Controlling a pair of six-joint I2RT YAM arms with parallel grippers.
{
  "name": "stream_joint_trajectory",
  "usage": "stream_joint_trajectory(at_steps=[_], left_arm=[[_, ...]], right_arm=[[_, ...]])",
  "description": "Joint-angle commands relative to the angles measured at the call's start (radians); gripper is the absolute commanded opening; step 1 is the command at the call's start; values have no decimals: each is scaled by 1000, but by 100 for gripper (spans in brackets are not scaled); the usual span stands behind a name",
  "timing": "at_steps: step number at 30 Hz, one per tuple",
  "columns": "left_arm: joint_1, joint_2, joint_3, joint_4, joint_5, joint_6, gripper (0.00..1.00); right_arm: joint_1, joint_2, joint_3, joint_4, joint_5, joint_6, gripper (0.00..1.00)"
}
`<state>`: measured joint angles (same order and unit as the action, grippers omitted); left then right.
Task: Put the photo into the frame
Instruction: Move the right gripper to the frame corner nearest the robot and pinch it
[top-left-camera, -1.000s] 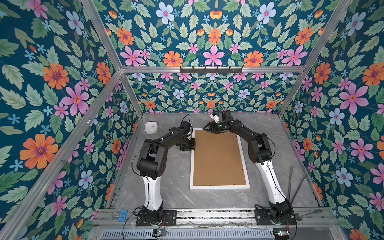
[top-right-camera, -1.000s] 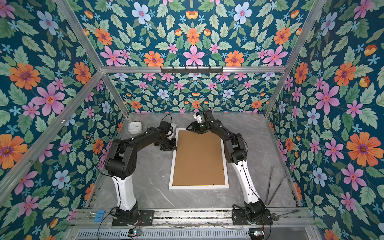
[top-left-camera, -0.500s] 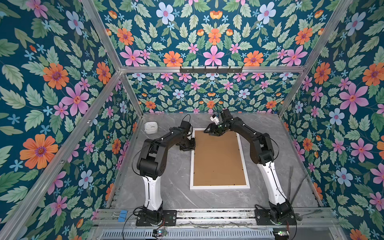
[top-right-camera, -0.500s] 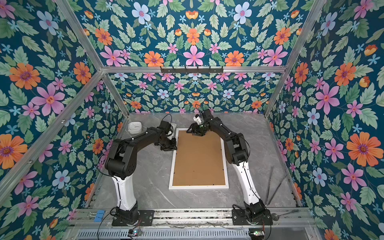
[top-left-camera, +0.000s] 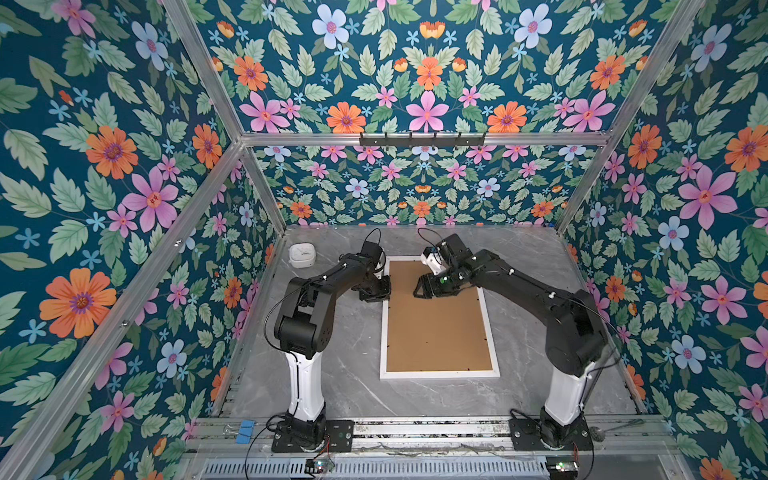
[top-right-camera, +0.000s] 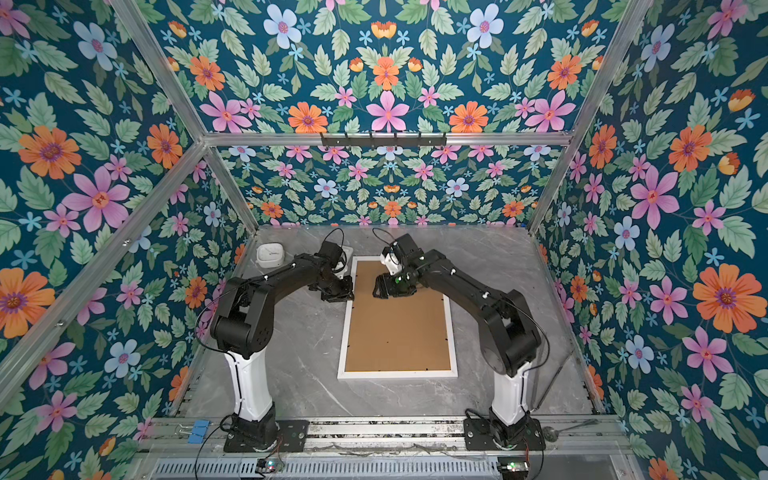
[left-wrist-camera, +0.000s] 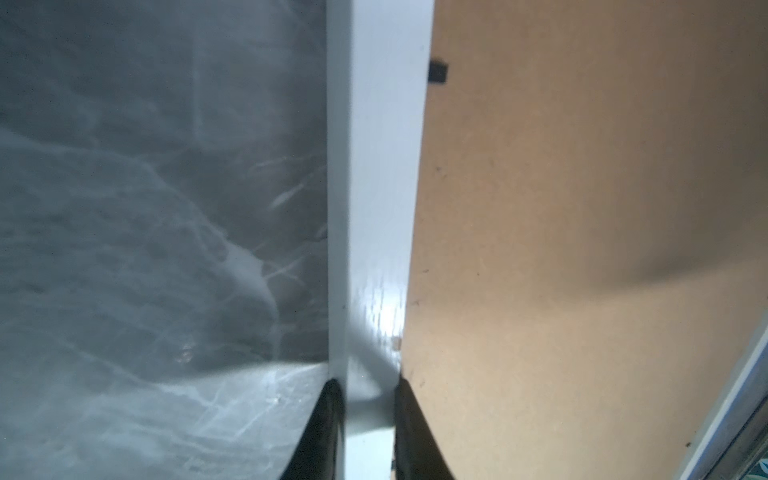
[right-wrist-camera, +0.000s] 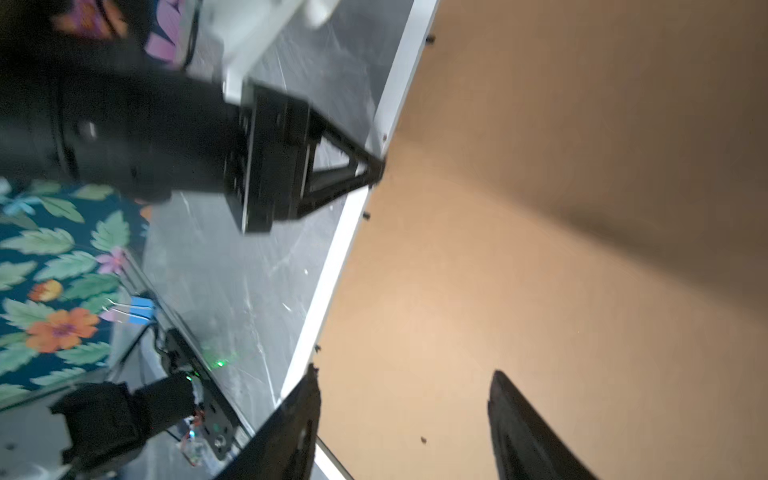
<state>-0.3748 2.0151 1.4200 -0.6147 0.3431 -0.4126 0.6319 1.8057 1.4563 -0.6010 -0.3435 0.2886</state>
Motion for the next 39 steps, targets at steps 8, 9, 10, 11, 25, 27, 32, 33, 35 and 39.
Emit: stream_joint_trajectory(at_steps=[8, 9, 10, 11, 25, 27, 32, 33, 35, 39], left_arm=[[-7, 19, -21, -79, -17, -2, 14], [-6, 19, -23, -78, -18, -2, 15], [-8, 20, -25, -75, -15, -2, 15], [-6, 21, -27, -75, -13, 0, 15], [-8, 20, -34, -64, -4, 0, 14], [-7, 19, -36, -63, -3, 0, 14], [-7, 15, -38, -60, -2, -2, 14], [-8, 15, -36, -60, -1, -2, 14], [-9, 15, -36, -61, -2, -2, 15], [-8, 17, -36, -61, -1, 0, 14]], right_arm=[[334, -252, -339, -29, 412, -61, 71], [365, -253, -352, -30, 427, -70, 72], [395, -251, -358, -33, 444, -83, 72], [422, -247, -361, -38, 469, -96, 72], [530, -110, -313, -67, 603, -246, 71], [535, -101, -313, -59, 603, -256, 70], [538, -67, -304, -57, 618, -261, 69], [538, -63, -303, -56, 620, -261, 69], [540, -54, -301, -52, 621, -262, 69], [540, -41, -303, -45, 640, -265, 68]])
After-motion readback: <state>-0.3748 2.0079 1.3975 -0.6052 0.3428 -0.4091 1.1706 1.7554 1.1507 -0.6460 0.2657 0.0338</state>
